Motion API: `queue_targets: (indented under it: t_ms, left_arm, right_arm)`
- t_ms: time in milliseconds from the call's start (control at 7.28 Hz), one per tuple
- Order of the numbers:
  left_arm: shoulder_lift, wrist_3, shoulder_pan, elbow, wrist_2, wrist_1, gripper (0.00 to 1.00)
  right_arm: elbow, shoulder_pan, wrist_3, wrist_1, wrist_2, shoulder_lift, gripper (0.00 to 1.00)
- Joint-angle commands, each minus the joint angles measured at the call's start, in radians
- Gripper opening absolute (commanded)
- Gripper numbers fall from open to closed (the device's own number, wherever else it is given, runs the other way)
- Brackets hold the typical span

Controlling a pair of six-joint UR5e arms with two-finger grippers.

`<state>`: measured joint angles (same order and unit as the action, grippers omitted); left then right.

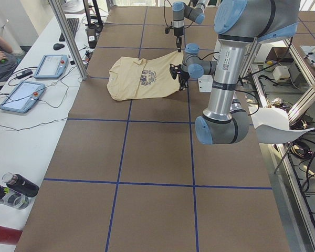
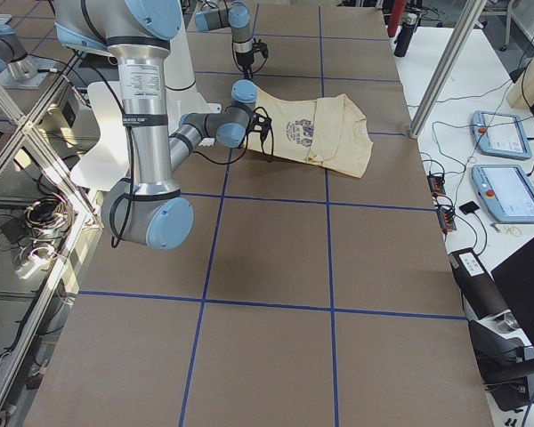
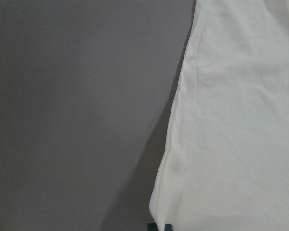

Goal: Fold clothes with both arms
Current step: 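Lift the hem with both grippers and carry it over toward the collar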

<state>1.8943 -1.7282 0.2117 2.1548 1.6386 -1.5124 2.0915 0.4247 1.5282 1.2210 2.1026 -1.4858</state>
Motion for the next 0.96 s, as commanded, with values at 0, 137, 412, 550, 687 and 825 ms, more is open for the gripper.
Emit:
queue_targets:
  t_ms: [0,137,412,550,687,825]
  left_arm:
    - [0.002,-0.007,-0.051,0.045,0.041,0.041,0.0]
    - [0.003,-0.007,-0.051,0.045,0.041,0.041,0.0]
    - [0.017,0.002,-0.039,0.042,0.043,0.04,0.0]
    - [0.043,0.012,0.027,0.042,0.043,0.038,0.0]
    - [0.069,0.021,0.105,0.037,0.049,0.038,0.0]
    - [0.084,0.117,0.191,0.033,0.096,0.038,0.0]
  right_arm:
    - [0.005,-0.014,0.001,-0.002,0.1,-0.022,0.0]
    - [0.004,-0.014,0.001,-0.002,0.112,-0.011,0.0]
    - [-0.002,0.102,-0.016,-0.005,0.119,-0.002,0.0]
    - [-0.025,0.155,-0.019,-0.005,0.119,0.037,0.0]
    - [-0.059,0.198,-0.019,-0.003,0.119,0.083,0.0]
    - [-0.108,0.239,-0.02,0.0,0.119,0.144,0.0]
